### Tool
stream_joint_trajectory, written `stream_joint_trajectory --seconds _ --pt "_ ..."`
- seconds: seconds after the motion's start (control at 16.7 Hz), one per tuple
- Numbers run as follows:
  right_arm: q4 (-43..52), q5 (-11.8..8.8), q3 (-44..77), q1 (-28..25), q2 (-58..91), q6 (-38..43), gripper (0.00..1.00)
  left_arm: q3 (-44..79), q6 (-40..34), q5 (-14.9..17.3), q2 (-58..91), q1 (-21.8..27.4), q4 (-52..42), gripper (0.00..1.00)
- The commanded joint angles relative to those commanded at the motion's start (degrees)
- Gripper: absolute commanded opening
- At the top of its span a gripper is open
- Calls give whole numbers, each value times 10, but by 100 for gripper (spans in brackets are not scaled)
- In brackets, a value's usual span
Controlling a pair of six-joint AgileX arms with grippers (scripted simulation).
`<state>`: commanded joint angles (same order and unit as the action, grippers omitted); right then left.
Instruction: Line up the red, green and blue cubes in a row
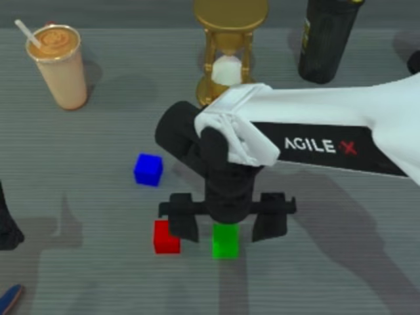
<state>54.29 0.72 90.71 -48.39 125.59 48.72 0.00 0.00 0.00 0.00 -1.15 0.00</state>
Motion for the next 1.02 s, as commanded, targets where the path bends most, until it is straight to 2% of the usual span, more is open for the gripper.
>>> stream_joint_trajectory --seconds 0.54,1.02 --pt "10 0 9 -1 -2 0 100 0 0 0 0 0 0 100" --pt "139 0 97 -5 -42 0 100 0 0 0 0 0 0 100"
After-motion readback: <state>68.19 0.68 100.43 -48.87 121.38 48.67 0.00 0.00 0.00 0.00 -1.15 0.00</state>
